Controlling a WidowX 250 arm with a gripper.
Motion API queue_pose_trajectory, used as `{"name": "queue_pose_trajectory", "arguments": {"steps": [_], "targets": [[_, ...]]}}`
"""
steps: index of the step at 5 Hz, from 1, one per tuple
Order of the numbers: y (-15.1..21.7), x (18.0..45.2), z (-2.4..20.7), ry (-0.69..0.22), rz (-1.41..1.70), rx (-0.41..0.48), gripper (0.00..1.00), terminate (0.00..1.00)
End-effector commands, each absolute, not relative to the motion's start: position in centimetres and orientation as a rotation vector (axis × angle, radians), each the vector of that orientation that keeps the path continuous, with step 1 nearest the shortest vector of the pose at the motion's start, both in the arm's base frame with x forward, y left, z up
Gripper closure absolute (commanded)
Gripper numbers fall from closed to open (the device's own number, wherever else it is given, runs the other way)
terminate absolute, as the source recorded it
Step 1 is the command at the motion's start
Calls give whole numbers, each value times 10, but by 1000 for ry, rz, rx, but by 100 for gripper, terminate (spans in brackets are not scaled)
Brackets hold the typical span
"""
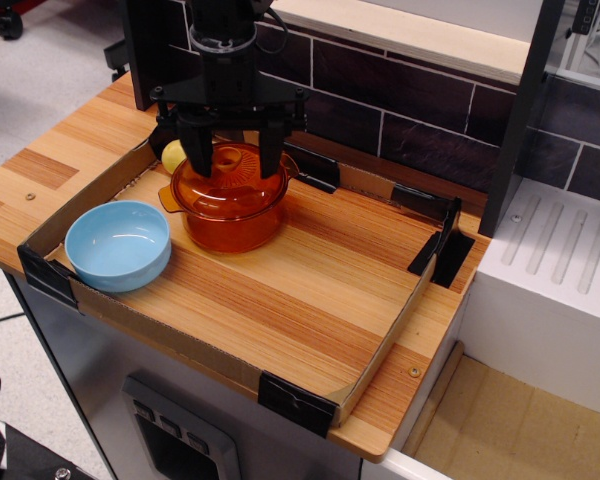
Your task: Take lid off pot
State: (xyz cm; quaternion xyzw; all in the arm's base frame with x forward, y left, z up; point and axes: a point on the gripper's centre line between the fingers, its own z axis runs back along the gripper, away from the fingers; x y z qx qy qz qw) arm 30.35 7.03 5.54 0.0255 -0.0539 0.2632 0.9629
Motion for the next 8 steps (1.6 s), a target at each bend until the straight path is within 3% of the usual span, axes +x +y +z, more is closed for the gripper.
{"name": "queue_pose_trajectory", "arguments": {"steps": [1, 3, 4, 5, 6, 8], "targets": [[78, 315, 70, -180, 566, 53, 100, 0], [86, 314, 99, -223, 617, 47, 100, 0], [73, 305, 119, -233, 611, 51, 100, 0], [52, 290, 134, -203, 574, -2, 100, 0], [26, 273, 131, -158, 493, -28, 100, 0], [0, 256, 91, -123, 427, 24, 100, 0]]}}
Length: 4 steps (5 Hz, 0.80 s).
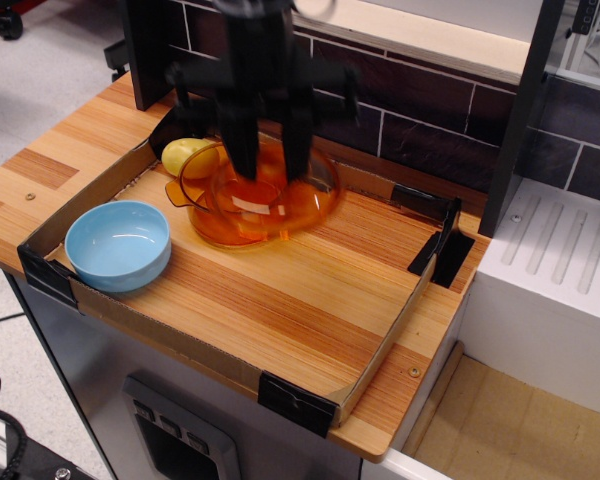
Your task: Take lid off pot
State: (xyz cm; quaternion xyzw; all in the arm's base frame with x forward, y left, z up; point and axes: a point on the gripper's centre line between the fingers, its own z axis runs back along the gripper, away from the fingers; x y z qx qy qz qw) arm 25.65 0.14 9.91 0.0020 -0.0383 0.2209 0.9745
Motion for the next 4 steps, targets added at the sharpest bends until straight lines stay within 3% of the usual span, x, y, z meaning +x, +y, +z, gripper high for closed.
{"name": "queue_pose_trajectory", "arguments": {"steps": [1, 4], "targets": [[-2, 251, 69, -116, 404, 67, 100, 0], [-12, 270, 38, -107, 440, 104, 100, 0]]}}
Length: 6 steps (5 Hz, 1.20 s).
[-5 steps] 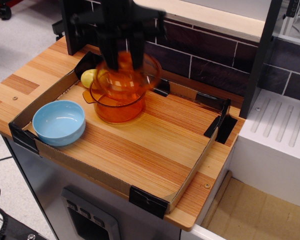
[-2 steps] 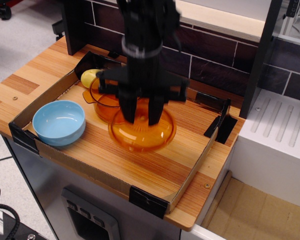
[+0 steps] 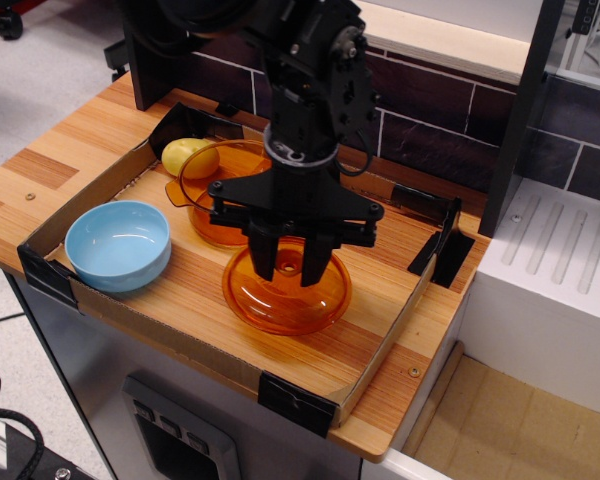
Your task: Take lid off pot
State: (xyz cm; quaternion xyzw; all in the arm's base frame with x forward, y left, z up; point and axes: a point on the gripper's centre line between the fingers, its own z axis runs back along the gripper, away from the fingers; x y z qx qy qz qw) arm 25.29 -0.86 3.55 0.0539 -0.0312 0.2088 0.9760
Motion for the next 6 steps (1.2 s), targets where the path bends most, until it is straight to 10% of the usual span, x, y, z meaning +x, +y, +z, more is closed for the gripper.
{"name": "queue_pose_trajectory", "arguments": {"steps": [1, 2, 3, 6], "targets": [[-16, 282, 31, -106, 457, 107, 100, 0], [-22, 287, 25, -102, 452, 108, 100, 0], [-22, 285, 20, -66, 414, 120, 0, 0], [-18, 276, 82, -41, 424, 48, 0, 0]]}}
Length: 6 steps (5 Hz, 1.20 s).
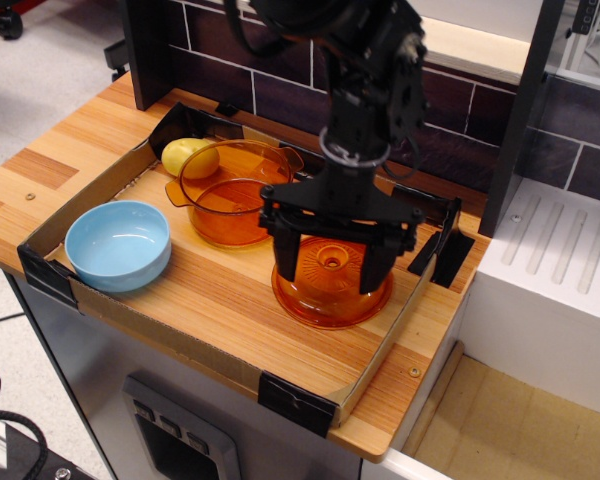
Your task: Take lid off pot
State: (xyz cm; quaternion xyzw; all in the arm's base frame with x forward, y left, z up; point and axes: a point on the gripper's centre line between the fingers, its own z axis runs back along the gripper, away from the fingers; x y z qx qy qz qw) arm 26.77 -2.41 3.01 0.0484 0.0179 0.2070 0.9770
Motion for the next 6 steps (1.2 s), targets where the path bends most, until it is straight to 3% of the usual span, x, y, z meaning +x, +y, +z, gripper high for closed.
{"name": "queue_pose_trajectory", "arguments": {"steps": [1, 2, 6], "targets": [[-8, 274, 114, -70, 446, 9, 0, 0], [7, 277, 134, -58, 487, 1, 0, 0], [7, 277, 134, -58, 487, 1, 0, 0]]}}
